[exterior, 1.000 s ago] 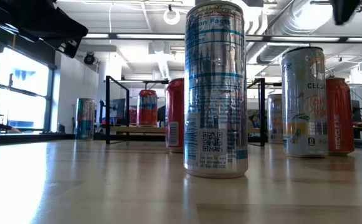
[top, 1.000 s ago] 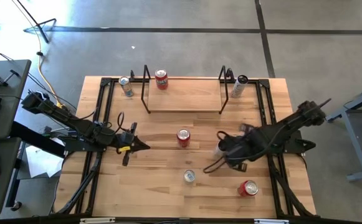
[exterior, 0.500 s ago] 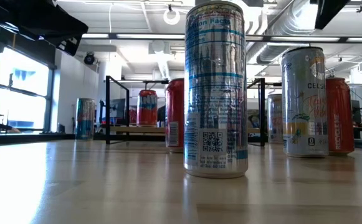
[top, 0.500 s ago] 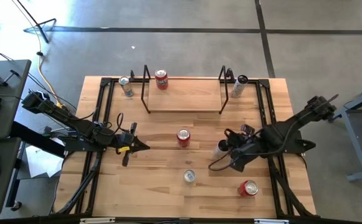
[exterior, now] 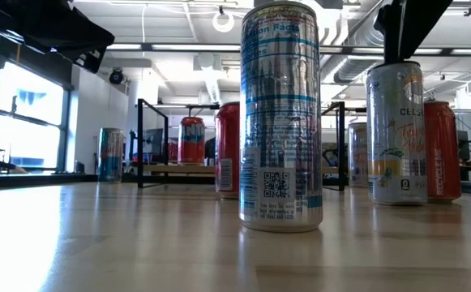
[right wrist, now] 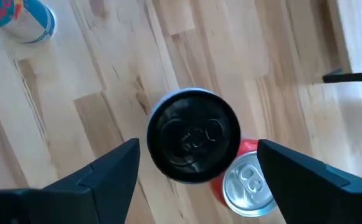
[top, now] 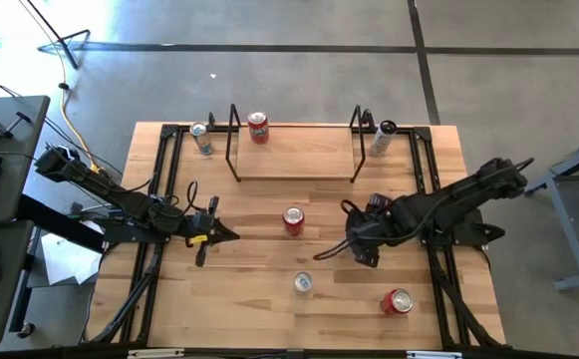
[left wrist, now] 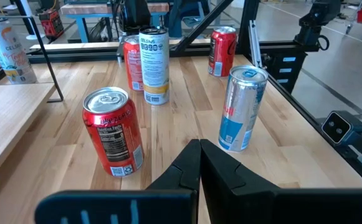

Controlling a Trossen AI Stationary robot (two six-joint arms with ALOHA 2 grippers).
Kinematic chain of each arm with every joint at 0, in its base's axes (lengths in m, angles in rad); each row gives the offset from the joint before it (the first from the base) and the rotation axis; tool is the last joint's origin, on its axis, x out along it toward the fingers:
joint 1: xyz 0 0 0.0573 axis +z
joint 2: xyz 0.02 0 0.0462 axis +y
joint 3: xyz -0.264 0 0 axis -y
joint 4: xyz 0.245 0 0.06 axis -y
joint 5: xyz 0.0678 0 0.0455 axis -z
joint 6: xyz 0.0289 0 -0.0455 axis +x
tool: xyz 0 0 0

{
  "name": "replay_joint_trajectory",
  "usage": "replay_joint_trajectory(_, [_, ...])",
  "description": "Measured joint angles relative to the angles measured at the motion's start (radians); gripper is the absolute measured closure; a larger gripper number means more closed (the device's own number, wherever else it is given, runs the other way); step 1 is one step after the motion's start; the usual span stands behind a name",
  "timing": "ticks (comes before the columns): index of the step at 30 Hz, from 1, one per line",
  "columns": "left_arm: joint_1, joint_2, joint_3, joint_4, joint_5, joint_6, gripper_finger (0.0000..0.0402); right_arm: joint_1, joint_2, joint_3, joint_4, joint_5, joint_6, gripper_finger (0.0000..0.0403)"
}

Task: Place canned beverage on shelf
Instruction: Put the bottom white yellow soda can on the shelf

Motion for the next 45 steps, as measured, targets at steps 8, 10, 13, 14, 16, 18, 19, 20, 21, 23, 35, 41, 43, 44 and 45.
replay_joint_trajectory(8, [0.000,0.000,0.000,-0.002,0.001,0.000,0.0401,-0.052,0.041,0.000,0.011,-0.069,-0.049,0.0093])
replay_joint_trajectory(10, [0.000,0.000,0.000,-0.002,0.001,0.000,0.0402,-0.061,0.056,0.000,0.019,-0.088,-0.066,0.0093])
replay_joint_trajectory(13, [0.000,0.000,0.000,-0.002,0.002,0.000,0.0402,-0.074,0.086,0.000,0.021,-0.112,-0.096,0.0093])
replay_joint_trajectory(14, [0.000,0.000,0.000,-0.002,0.002,0.000,0.0401,-0.079,0.095,0.000,0.020,-0.119,-0.102,0.0093])
replay_joint_trajectory(16, [0.000,0.000,0.000,-0.002,0.002,-0.001,0.0402,-0.090,0.112,0.000,0.020,-0.120,-0.104,0.0094])
replay_joint_trajectory(18, [0.000,0.000,0.000,-0.002,0.002,0.000,0.0402,-0.099,0.123,0.000,0.021,-0.125,-0.106,0.0102])
replay_joint_trajectory(19, [0.000,0.000,0.000,-0.002,0.002,-0.001,0.0401,-0.103,0.126,0.000,0.023,-0.128,-0.109,0.0111])
replay_joint_trajectory(20, [0.000,0.000,0.000,-0.002,0.002,-0.001,0.0401,-0.106,0.127,0.000,0.024,-0.131,-0.111,0.0123])
replay_joint_trajectory(21, [0.000,0.000,0.000,-0.002,0.002,-0.001,0.0401,-0.110,0.127,0.000,0.023,-0.134,-0.113,0.0137])
replay_joint_trajectory(23, [0.000,0.000,0.000,-0.002,0.002,-0.001,0.0401,-0.119,0.125,0.000,0.022,-0.146,-0.113,0.0163])
replay_joint_trajectory(35, [0.000,0.000,-0.004,0.003,-0.025,-0.005,0.0401,-0.211,0.142,0.281,-0.047,-0.201,-0.128,0.0163])
replay_joint_trajectory(41, [0.002,0.000,-0.004,0.028,-0.026,0.021,0.0401,-0.376,0.305,0.635,-0.290,-0.141,-0.242,0.0163])
replay_joint_trajectory(43, [0.002,0.000,-0.004,0.032,-0.026,0.024,0.0402,-0.445,0.376,0.765,-0.321,-0.138,-0.303,0.0163])
replay_joint_trajectory(44, [0.002,0.000,-0.004,0.031,-0.026,0.024,0.0402,-0.482,0.409,0.822,-0.317,-0.148,-0.342,0.0163])
replay_joint_trajectory(45, [0.002,0.000,-0.004,0.031,-0.026,0.024,0.0401,-0.518,0.444,0.882,-0.310,-0.170,-0.379,0.0163])
